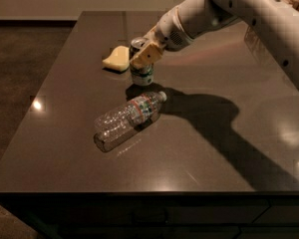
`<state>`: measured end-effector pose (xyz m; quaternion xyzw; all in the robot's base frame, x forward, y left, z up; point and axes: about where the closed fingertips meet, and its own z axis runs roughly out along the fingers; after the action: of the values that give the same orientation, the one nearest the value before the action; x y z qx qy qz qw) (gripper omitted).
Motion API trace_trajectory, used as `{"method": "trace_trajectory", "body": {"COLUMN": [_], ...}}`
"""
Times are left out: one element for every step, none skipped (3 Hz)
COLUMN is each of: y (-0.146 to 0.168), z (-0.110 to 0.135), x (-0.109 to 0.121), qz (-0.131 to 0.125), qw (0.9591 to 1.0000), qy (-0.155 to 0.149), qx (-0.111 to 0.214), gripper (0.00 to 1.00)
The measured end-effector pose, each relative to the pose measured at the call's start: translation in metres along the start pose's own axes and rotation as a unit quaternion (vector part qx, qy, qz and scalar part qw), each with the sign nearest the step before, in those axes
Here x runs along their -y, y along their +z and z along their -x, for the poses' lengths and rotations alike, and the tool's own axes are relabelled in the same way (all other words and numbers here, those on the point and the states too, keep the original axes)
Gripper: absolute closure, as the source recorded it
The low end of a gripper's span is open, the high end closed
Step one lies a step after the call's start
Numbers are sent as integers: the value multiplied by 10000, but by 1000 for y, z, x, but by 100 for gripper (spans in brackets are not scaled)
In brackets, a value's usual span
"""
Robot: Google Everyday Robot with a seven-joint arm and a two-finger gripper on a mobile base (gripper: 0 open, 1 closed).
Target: Move 7up can near water bottle
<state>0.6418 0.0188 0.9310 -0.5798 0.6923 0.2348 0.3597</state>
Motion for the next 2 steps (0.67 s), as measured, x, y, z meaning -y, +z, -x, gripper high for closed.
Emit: {"method": "trace_trajectory", "body": {"y": [2, 5], "z": [-5, -13], "x": [-14, -21], "qz": [95, 160], "qw": [9999, 9996], "qy": [-67, -84], "qx": [-123, -229], "gripper": [83, 59]}}
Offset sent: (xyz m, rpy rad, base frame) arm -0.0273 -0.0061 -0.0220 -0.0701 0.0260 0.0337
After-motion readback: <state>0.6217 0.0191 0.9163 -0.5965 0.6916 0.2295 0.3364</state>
